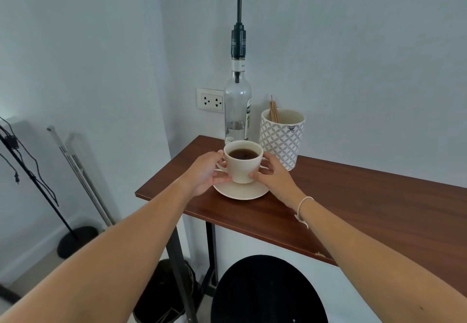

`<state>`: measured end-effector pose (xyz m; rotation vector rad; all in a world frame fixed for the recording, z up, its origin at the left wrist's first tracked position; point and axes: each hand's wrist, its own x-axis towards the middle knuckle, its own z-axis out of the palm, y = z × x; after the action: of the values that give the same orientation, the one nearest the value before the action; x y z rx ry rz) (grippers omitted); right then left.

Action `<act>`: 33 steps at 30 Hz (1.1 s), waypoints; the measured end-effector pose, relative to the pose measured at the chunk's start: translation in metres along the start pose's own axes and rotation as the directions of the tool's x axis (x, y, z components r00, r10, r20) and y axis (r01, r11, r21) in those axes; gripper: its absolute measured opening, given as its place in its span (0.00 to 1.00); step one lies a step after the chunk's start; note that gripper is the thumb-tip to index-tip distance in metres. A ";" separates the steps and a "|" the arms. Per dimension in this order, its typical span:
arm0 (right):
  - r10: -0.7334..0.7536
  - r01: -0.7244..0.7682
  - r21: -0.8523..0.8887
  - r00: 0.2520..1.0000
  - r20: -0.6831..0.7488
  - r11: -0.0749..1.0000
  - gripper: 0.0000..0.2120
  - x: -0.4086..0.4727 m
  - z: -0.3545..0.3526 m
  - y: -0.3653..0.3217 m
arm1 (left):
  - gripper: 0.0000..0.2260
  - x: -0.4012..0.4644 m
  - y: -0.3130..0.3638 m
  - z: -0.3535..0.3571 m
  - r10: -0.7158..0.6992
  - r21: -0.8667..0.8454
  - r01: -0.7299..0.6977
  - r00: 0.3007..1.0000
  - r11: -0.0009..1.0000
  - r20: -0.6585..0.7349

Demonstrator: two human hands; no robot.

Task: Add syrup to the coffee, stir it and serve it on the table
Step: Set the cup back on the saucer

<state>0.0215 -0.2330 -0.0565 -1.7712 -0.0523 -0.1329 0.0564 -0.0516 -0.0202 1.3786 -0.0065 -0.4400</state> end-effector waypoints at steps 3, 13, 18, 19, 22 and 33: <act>0.007 -0.007 -0.002 1.000 0.006 1.000 0.30 0.001 0.000 0.003 | 0.10 -0.001 -0.002 -0.001 -0.006 -0.018 0.006 1.000 1.000 0.006; 0.011 -0.010 -0.044 1.000 0.015 0.999 0.31 -0.001 0.001 0.001 | 0.11 -0.002 -0.007 -0.002 -0.015 -0.011 0.015 1.000 1.000 -0.015; 0.010 -0.010 -0.050 1.000 0.014 0.999 0.31 -0.005 0.002 -0.002 | 0.09 -0.002 -0.009 -0.004 -0.014 -0.008 0.013 1.000 1.000 -0.020; 0.010 -0.010 -0.048 1.000 0.016 0.999 0.32 -0.005 0.002 -0.002 | 0.09 -0.002 -0.009 -0.003 -0.014 -0.007 0.014 1.000 1.000 -0.019; 0.016 -0.015 -0.054 1.000 0.021 0.998 0.32 -0.006 0.001 -0.002 | 0.09 -0.002 -0.010 -0.004 -0.017 -0.008 0.017 1.000 1.000 -0.015; -0.054 0.043 -0.136 0.996 -0.078 0.990 0.23 -0.005 -0.013 -0.021 | 0.08 -0.001 -0.014 -0.006 0.007 -0.006 -0.007 1.000 1.000 -0.013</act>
<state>0.0133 -0.2409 -0.0341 -1.8981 -0.0281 -0.2484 0.0526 -0.0471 -0.0345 1.3754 0.0006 -0.4248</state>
